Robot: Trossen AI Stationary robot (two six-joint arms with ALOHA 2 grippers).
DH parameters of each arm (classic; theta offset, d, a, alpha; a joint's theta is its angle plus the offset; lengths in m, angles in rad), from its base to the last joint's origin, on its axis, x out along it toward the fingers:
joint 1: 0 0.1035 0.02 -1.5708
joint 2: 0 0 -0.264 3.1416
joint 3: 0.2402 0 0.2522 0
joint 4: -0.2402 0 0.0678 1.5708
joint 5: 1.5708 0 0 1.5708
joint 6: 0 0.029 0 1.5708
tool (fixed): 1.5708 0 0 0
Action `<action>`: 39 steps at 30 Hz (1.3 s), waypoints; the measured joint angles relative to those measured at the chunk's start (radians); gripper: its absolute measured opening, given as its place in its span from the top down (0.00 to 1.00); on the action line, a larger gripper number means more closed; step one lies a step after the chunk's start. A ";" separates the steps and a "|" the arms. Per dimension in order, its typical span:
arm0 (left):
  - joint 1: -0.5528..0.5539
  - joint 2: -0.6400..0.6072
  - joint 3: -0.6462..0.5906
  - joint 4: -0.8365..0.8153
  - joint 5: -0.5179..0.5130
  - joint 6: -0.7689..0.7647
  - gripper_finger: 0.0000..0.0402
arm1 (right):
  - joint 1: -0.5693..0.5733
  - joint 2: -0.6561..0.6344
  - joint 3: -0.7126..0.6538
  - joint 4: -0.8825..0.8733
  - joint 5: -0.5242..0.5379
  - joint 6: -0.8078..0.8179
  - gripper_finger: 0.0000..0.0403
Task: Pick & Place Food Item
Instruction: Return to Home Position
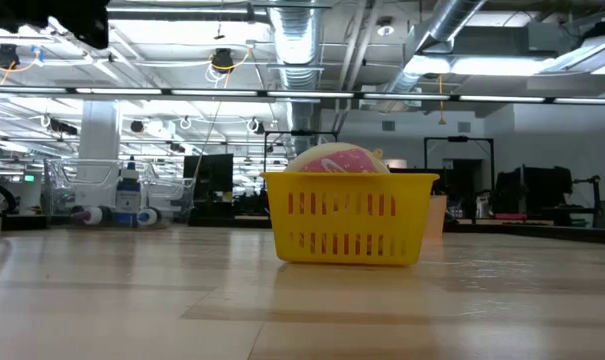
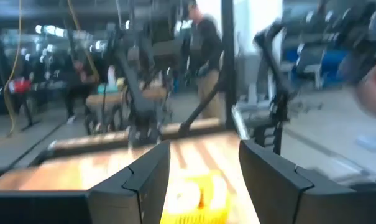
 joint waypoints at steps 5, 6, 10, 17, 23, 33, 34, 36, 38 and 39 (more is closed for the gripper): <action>0.008 -0.014 -0.089 0.117 0.006 0.000 0.53 | -0.012 -0.083 -0.266 0.265 -0.053 -0.013 0.49; 0.008 -0.018 -0.105 0.126 0.005 -0.002 0.53 | -0.019 -0.090 -0.311 0.328 -0.076 -0.019 0.49; 0.009 -0.045 -0.161 0.174 -0.026 -0.025 0.52 | -0.046 -0.102 -0.452 0.537 -0.150 -0.042 0.49; 0.020 -0.063 -0.246 0.219 -0.059 -0.067 0.52 | -0.069 -0.101 -0.542 0.651 -0.228 -0.076 0.49; 0.051 -0.050 -0.266 0.216 -0.060 -0.108 0.52 | -0.079 -0.088 -0.608 0.677 -0.295 -0.105 0.49; 0.120 -0.049 -0.266 0.240 -0.062 -0.125 0.52 | -0.408 -0.163 -0.840 0.861 -0.665 -0.163 0.49; 0.126 -0.049 -0.266 0.242 -0.063 -0.132 0.52 | -0.451 -0.174 -0.862 0.889 -0.727 -0.159 0.49; 0.133 -0.049 -0.266 0.243 -0.074 -0.140 0.52 | -0.526 -0.203 -0.907 0.923 -0.828 -0.151 0.49; 0.133 -0.049 -0.266 0.242 -0.084 -0.141 0.52 | -0.584 -0.238 -0.947 0.915 -0.889 -0.146 0.49; 0.133 -0.049 -0.266 0.243 -0.085 -0.141 0.52 | -0.608 -0.259 -0.967 0.915 -0.914 -0.144 0.49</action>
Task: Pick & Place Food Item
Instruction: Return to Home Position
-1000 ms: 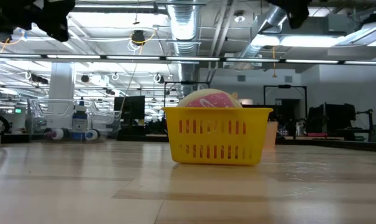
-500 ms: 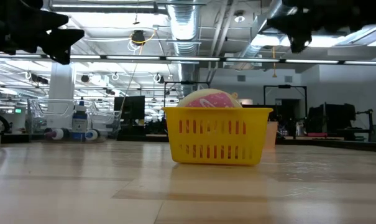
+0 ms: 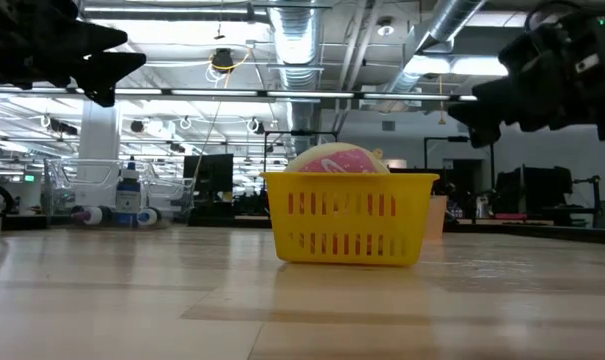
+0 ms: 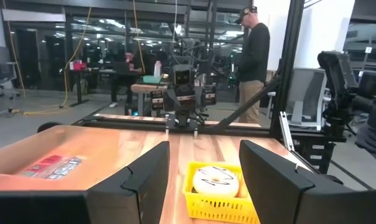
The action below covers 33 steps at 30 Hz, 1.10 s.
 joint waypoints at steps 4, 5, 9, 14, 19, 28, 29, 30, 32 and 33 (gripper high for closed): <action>0.000 0.000 0.000 0.032 -0.010 0.014 0.52 | -0.052 -0.127 -0.005 -0.123 -0.060 -0.006 0.49; 0.000 0.000 0.000 0.040 -0.016 0.027 0.52 | -0.057 -0.163 -0.005 -0.163 -0.058 -0.014 0.49; 0.000 0.000 0.000 0.081 -0.023 0.066 0.52 | -0.077 -0.355 -0.005 -0.400 -0.009 -0.032 0.49; 0.000 0.000 0.000 0.091 -0.022 0.086 0.52 | -0.076 -0.669 -0.005 -0.682 0.014 -0.033 0.52; 0.000 -0.001 0.000 0.097 -0.023 0.104 0.52 | -0.058 -0.860 0.006 -0.751 0.050 -0.035 0.55; 0.000 -0.009 0.000 0.074 -0.174 0.175 0.52 | -0.001 -0.822 0.013 -0.807 0.188 0.029 0.56; -0.001 -0.008 0.000 0.068 -0.165 0.167 0.52 | 0.010 -0.819 0.013 -0.810 0.203 0.030 0.56; -0.002 -0.008 0.000 0.052 -0.148 0.160 0.52 | 0.021 -0.819 0.013 -0.813 0.222 0.028 0.56; -0.002 -0.007 0.000 0.000 -0.130 0.136 0.52 | 0.041 -0.819 0.013 -0.818 0.245 0.010 0.56; -0.002 -0.007 0.000 -0.014 -0.128 0.131 0.52 | 0.050 -0.818 0.013 -0.819 0.256 0.012 0.56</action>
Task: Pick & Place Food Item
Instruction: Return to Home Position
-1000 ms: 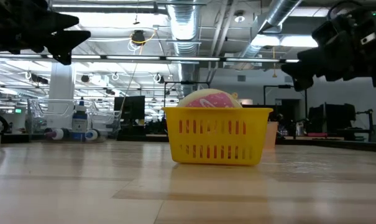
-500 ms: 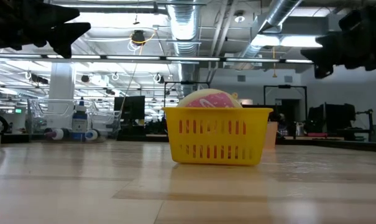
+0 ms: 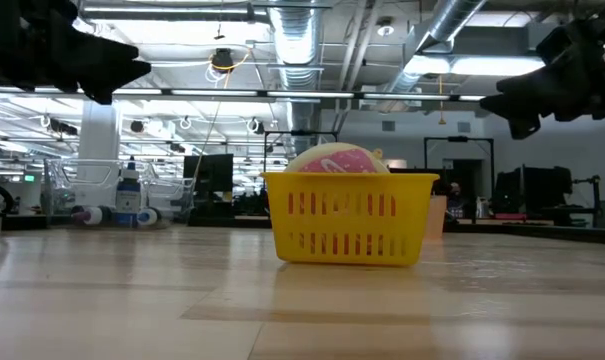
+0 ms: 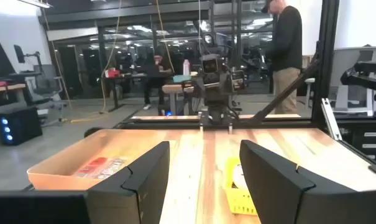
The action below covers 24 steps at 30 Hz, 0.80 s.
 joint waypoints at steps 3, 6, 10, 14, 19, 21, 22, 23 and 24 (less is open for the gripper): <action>0.000 0.000 0.000 0.000 0.000 -0.014 0.52 | 0.020 0.000 0.000 -0.001 0.009 0.069 0.56; 0.000 -0.001 0.000 0.021 0.000 -0.007 0.52 | 0.040 0.000 0.000 -0.001 0.009 0.204 0.56; 0.000 0.001 0.000 -0.058 0.000 0.014 0.52 | 0.050 0.000 0.000 0.001 0.006 0.307 0.56; -0.001 0.021 0.000 -0.098 0.002 0.010 0.52 | 0.058 0.000 0.000 0.002 0.003 0.406 0.56; -0.001 0.067 0.000 -0.096 0.002 0.006 0.52 | 0.056 0.000 -0.002 0.008 0.043 0.482 0.56; -0.001 0.084 0.000 -0.097 0.003 -0.022 0.52 | 0.051 0.000 -0.002 0.009 0.081 0.550 0.56; -0.001 0.092 0.000 -0.097 0.003 -0.062 0.52 | 0.047 0.000 -0.002 0.009 0.082 0.569 0.56; -0.001 0.102 0.000 -0.096 0.003 -0.105 0.52 | 0.045 0.000 -0.002 0.008 0.080 0.576 0.56; -0.001 0.111 0.000 -0.097 0.003 -0.136 0.52 | 0.043 0.000 -0.002 0.008 0.080 0.576 0.56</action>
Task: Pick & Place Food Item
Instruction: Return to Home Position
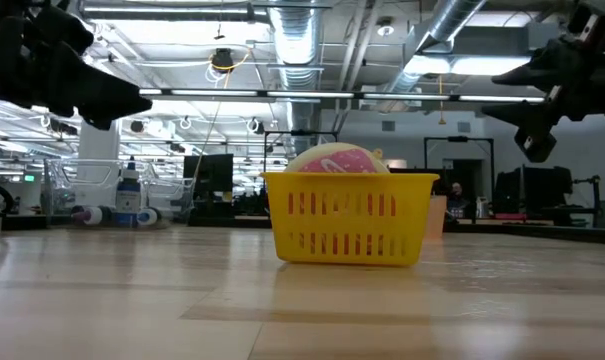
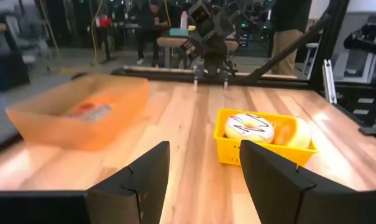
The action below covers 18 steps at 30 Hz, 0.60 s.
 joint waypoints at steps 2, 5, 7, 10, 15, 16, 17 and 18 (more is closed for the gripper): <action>0.000 0.013 0.000 0.000 0.000 -0.029 0.52 | -0.002 0.000 0.000 0.000 0.001 -0.011 0.56; 0.000 0.036 0.000 0.000 0.001 -0.035 0.52 | -0.001 0.000 0.000 0.000 0.001 -0.013 0.56; 0.000 0.047 0.000 0.000 0.000 -0.035 0.52 | -0.002 0.000 0.000 -0.001 0.001 -0.015 0.56; 0.000 0.062 0.000 0.000 0.000 -0.035 0.52 | -0.001 0.000 0.000 -0.002 0.000 -0.016 0.56; 0.000 0.068 0.000 0.000 0.000 -0.035 0.52 | -0.001 0.000 0.000 -0.003 0.001 -0.016 0.56; 0.000 0.067 0.000 0.000 0.000 -0.035 0.52 | -0.001 0.000 0.000 -0.003 0.001 -0.016 0.56; 0.000 0.068 0.000 0.000 0.001 -0.035 0.52 | -0.001 0.000 0.001 -0.003 0.001 -0.016 0.56; 0.000 0.069 0.000 0.000 0.000 -0.035 0.52 | -0.001 0.000 0.001 -0.003 0.001 -0.016 0.56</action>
